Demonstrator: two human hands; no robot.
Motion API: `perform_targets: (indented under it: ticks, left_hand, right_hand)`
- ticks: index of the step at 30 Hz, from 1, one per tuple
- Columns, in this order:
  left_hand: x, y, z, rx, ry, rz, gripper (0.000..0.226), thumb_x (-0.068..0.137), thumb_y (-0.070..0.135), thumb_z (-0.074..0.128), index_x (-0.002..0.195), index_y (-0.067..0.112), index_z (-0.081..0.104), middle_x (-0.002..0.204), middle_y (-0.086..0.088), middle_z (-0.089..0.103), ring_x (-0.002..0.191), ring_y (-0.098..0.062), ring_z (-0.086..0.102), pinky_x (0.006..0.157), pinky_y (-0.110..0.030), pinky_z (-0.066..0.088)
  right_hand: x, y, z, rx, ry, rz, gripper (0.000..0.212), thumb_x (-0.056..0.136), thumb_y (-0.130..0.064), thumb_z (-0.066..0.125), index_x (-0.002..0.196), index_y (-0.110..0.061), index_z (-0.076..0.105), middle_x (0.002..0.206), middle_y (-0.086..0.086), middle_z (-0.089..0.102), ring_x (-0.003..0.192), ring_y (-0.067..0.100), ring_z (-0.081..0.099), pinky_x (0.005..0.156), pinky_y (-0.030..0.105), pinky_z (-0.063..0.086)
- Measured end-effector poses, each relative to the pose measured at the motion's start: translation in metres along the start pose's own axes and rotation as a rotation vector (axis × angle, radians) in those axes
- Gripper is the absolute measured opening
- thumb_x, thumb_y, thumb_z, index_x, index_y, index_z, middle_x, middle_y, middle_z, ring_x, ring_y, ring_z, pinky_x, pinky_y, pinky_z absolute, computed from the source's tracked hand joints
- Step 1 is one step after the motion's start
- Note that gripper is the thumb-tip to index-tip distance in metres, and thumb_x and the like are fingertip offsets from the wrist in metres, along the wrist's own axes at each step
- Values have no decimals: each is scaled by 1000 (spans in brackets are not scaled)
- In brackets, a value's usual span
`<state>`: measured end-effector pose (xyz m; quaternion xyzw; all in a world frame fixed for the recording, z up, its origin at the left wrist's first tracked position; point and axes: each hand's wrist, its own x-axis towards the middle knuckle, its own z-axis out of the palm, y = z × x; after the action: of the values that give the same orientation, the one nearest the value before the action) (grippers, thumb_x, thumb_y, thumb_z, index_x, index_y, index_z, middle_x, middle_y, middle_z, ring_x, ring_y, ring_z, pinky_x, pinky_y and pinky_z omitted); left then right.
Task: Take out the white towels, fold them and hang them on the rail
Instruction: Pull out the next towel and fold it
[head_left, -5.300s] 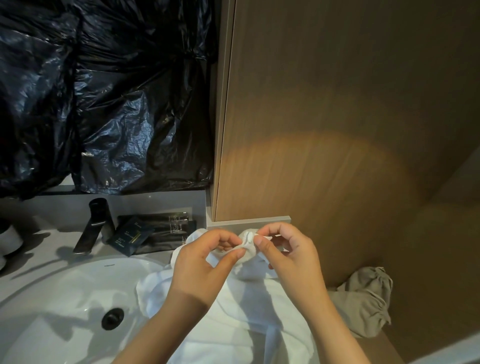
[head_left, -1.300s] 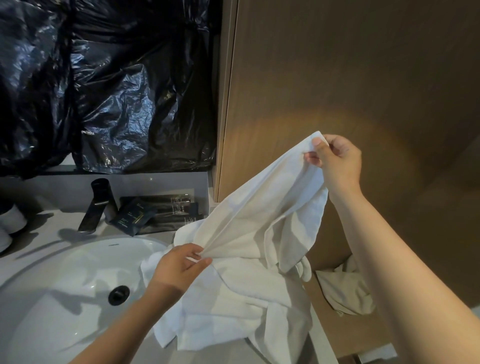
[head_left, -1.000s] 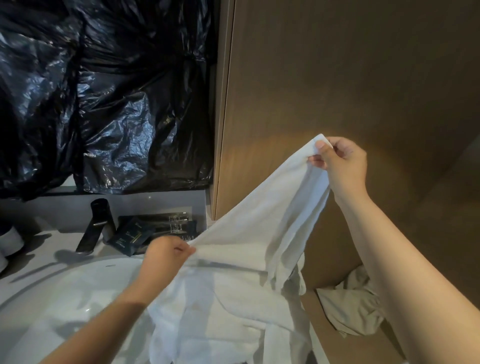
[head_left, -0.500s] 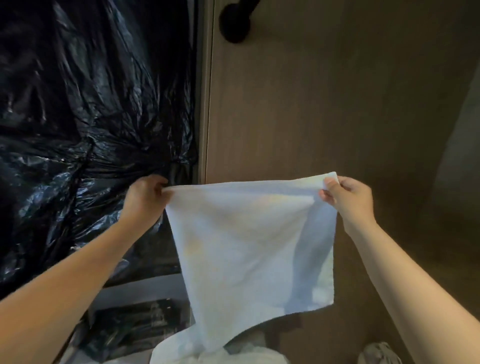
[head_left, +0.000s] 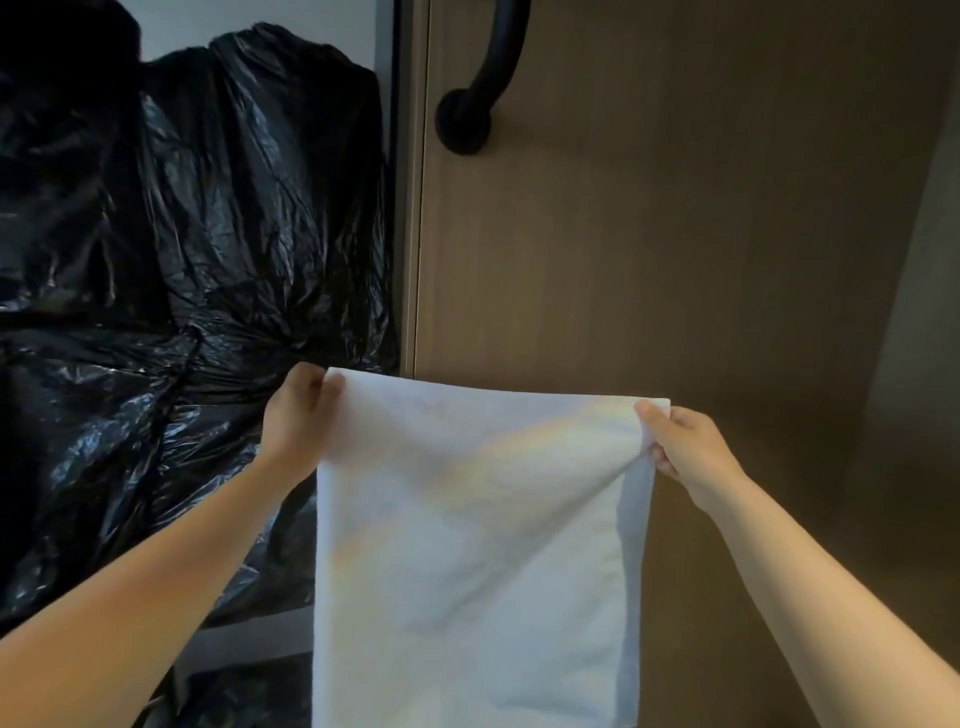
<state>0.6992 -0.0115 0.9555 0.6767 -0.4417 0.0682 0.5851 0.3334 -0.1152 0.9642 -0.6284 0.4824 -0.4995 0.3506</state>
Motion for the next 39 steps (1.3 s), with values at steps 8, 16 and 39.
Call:
perform_targets:
  ticks: [8,16,39]
  left_hand:
    - [3,-14,-1,30,46,-28,19,100,27,47,100,9,53,75,0,52,65,-14,44,52,-28,30]
    - [-4,-10,1,-72,62,-20,17,100,27,47,95,12,52,73,4,50,65,-11,44,54,-26,34]
    - [-57,-50,40,57,-77,-66,15,97,26,53,89,15,58,69,3,55,63,-7,48,52,-22,31]
  right_hand:
    - [-3,-2,5,-1,32,-71,45,93,-37,63,106,6,63,105,24,63,101,34,58,89,46,50]
    - [-2,0,1,18,115,-102,50,86,-35,72,97,12,60,90,30,60,81,43,52,74,46,48]
    - [-27,70,31,-295,303,-139,35,88,-34,69,65,-13,53,60,5,52,54,16,49,48,21,33]
